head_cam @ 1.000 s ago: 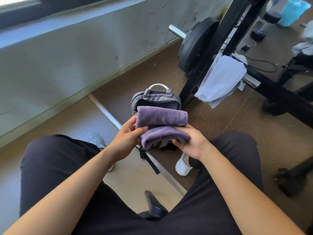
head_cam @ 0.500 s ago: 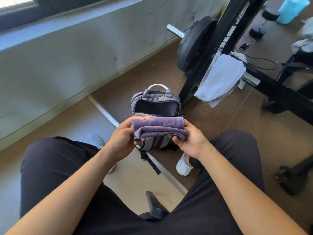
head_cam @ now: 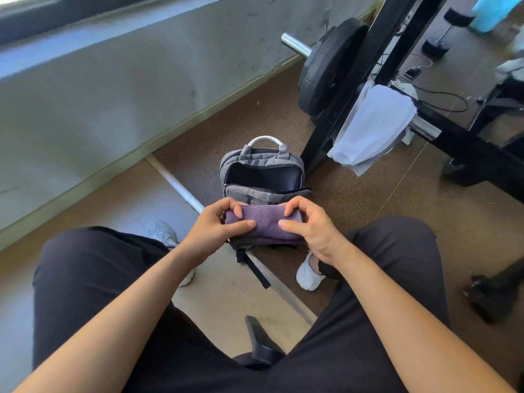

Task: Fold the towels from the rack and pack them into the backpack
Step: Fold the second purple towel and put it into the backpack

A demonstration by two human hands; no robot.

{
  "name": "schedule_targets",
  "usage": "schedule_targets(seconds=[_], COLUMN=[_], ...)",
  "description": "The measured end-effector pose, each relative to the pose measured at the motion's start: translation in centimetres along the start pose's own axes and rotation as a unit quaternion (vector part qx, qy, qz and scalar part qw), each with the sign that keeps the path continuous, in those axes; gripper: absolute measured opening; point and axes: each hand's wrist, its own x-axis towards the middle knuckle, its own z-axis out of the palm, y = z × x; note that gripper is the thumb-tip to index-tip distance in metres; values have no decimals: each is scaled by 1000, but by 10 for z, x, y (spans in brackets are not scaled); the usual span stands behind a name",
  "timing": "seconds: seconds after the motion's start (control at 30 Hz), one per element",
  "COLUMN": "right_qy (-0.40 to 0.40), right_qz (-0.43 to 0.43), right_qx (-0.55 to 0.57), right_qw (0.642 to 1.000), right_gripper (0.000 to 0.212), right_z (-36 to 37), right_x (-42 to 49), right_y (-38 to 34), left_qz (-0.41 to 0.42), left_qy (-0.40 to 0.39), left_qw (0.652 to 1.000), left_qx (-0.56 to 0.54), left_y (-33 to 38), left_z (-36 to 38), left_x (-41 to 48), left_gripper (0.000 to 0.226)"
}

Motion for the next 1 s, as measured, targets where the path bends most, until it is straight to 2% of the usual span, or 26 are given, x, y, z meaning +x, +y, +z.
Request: schedule_targets(seconds=[0.1, 0.2, 0.33, 0.43, 0.57, 0.63, 0.73, 0.87, 0.93, 1.0], right_qy=[-4, -48, -118, -153, -256, -272, -232, -114, -72, -64], right_qz=[-15, -21, -56, -87, -73, -83, -84, -80, -65, -52], right_qx=[-96, -167, -251, -294, -320, -337, -349, -348, -358, -376], right_qw=[995, 985, 959, 939, 909, 898, 904, 927, 929, 923], right_gripper=[21, 23, 16, 17, 39, 45, 51, 54, 49, 46], right_z=[-3, -9, -17, -17, -21, -28, -44, -73, -84, -89], right_x=[-1, 0, 11, 27, 57, 79, 118, 170, 190, 203], right_y=[2, 0, 1, -1, -17, -23, -25, -7, 8, 24], left_qz=[11, 28, 116, 155, 182, 191, 192, 106, 119, 153], left_qy=[-6, -9, -20, -42, -66, -72, -52, -25, -15, 0], left_qw=[999, 994, 956, 933, 918, 919, 926, 954, 919, 848], left_qx=[32, 101, 270, 322, 346, 336, 322, 279, 376, 507], left_y=[-5, -10, -10, -5, -1, -1, -1, -12, -33, -55], left_z=[-1, -7, -11, -13, -23, -27, -30, -32, -38, -43], left_x=[1, 6, 22, 39, 73, 93, 126, 170, 192, 209], left_gripper=[31, 32, 35, 39, 42, 42, 45, 65, 63, 54])
